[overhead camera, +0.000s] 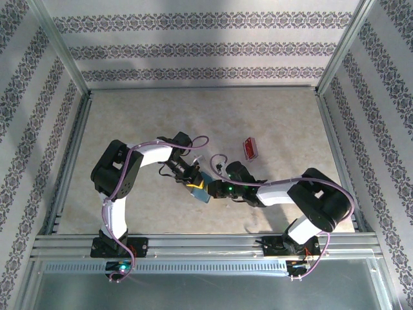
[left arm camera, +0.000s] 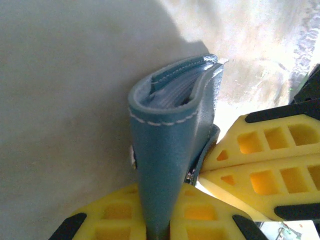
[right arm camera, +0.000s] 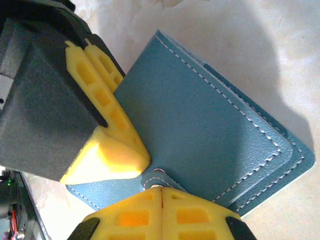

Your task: Put the credit cards into the card holder

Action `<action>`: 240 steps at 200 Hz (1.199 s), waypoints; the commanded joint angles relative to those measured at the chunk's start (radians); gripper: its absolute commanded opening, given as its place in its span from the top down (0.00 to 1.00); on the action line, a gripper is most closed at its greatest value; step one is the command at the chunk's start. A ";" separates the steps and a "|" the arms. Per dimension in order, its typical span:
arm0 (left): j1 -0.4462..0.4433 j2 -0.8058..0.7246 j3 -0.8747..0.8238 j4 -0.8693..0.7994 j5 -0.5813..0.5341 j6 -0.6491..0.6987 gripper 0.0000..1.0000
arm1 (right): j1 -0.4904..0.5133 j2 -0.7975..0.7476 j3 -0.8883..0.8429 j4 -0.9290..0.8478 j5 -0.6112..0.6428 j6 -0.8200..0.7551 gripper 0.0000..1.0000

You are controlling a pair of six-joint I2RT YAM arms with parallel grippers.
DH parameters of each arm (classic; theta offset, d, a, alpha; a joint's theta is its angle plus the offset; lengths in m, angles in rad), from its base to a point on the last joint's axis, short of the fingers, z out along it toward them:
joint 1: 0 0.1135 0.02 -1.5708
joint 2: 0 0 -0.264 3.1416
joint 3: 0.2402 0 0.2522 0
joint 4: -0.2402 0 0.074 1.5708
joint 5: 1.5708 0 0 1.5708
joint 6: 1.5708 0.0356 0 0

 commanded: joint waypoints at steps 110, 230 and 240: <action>-0.049 0.028 -0.074 0.099 0.005 -0.076 1.00 | -0.032 0.250 0.342 -0.464 -0.012 0.191 1.00; 0.010 -0.092 -0.091 0.037 -0.241 -0.033 0.57 | -0.085 0.259 0.302 -0.432 -0.048 0.204 1.00; 0.015 -0.110 -0.081 0.022 -0.258 -0.021 0.54 | -0.084 0.261 0.301 -0.433 -0.057 0.195 1.00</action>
